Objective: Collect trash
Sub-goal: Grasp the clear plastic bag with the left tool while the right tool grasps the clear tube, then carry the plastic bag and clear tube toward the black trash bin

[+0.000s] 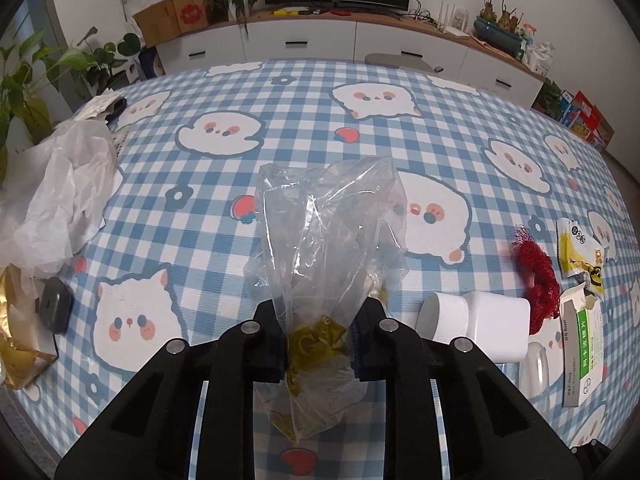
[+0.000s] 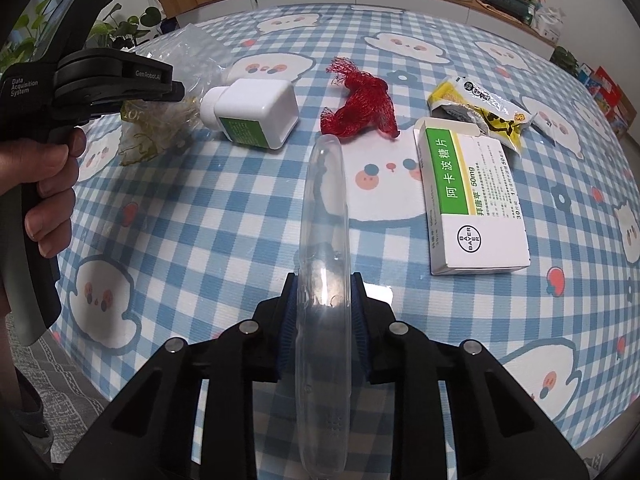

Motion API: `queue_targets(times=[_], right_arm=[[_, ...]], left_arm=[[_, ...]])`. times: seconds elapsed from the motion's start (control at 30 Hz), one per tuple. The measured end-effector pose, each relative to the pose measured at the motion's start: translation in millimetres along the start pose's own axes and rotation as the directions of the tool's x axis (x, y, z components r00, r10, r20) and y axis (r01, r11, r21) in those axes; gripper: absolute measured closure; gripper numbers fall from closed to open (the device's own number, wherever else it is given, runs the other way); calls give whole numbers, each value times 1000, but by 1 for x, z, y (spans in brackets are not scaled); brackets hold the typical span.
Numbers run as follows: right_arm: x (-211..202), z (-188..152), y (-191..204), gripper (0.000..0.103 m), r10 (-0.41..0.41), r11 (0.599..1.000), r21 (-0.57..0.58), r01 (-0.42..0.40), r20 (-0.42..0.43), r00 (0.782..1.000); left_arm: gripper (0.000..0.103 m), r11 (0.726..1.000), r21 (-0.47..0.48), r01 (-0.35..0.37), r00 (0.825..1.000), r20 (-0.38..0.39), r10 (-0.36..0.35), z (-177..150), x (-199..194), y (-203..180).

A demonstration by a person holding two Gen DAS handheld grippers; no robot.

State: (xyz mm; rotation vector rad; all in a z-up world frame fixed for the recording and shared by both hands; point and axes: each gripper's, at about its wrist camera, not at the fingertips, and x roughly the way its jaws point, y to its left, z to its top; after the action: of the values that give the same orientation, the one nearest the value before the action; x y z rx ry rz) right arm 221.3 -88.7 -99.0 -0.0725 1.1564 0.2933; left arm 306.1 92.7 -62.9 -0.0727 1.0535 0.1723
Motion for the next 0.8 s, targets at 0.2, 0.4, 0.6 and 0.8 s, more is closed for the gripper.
queue_targets(times=[0.2, 0.4, 0.6, 0.8], right_arm=[[-1, 1, -3, 79, -4, 1000, 11, 4, 4, 1000], [-6, 0, -2, 79, -4, 1000, 11, 4, 12, 1000], [-15, 0, 0, 79, -9, 1000, 7, 9, 28, 1000], [-20, -1, 0, 79, -18, 1000, 11, 18, 49, 999]], left_arm=[[84, 1000, -9, -7, 1000, 9, 7, 1, -5, 3], [85, 1000, -19, -11, 1000, 27, 12, 1, -21, 12], [86, 1000, -9, -15, 999, 42, 15, -5, -38, 15], [87, 1000, 3, -7, 999, 49, 7, -18, -57, 16]])
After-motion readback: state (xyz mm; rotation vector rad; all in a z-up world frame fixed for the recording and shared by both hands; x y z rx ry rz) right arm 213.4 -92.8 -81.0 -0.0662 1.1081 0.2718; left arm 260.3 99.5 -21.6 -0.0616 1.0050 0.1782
